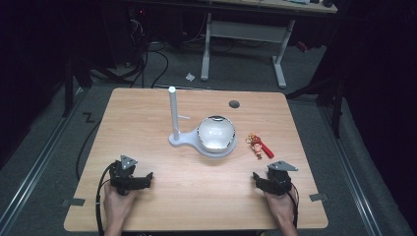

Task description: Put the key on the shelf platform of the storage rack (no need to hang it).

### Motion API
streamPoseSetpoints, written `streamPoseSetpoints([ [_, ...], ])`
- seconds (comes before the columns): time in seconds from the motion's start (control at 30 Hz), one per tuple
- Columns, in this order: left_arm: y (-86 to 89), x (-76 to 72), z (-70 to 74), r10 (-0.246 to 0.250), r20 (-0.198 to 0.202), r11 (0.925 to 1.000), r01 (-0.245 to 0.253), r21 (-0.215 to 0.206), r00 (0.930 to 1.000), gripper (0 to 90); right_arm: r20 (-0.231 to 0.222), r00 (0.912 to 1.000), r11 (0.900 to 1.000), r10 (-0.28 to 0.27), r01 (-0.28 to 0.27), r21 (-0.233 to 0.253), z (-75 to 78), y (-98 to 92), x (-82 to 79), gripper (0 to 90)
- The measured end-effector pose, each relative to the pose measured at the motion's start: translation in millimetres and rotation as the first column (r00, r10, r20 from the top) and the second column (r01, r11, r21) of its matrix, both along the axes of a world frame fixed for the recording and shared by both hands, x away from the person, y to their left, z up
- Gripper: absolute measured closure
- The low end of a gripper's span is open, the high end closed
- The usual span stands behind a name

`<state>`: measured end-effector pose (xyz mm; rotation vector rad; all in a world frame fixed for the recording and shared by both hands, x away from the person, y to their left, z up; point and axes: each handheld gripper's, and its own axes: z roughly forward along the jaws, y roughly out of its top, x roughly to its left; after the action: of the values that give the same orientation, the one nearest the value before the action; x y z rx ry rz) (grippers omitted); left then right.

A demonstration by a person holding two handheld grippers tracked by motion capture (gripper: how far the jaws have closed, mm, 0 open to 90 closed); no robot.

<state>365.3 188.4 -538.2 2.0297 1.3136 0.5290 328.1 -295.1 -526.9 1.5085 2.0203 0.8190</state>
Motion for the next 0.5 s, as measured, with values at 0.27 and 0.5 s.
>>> streamPoseSetpoints([
  [0.27, 0.0, -0.1, 0.0, 0.0, 0.0, 1.0, 0.0, -0.001, 1.0, 4.8, 0.019, 0.9998, 1.0, 0.006, -0.006, 0.019, 9.4, -3.7, -2.3, 38.3],
  [0.5, 0.0, -0.1, 0.0, -0.001, 0.0, 1.0, 0.001, -0.001, 1.0, 4.8, 0.036, 0.9993, 0.999, 0.01, -0.011, 0.032, 19.8, -7.9, -1.6, 39.9],
])
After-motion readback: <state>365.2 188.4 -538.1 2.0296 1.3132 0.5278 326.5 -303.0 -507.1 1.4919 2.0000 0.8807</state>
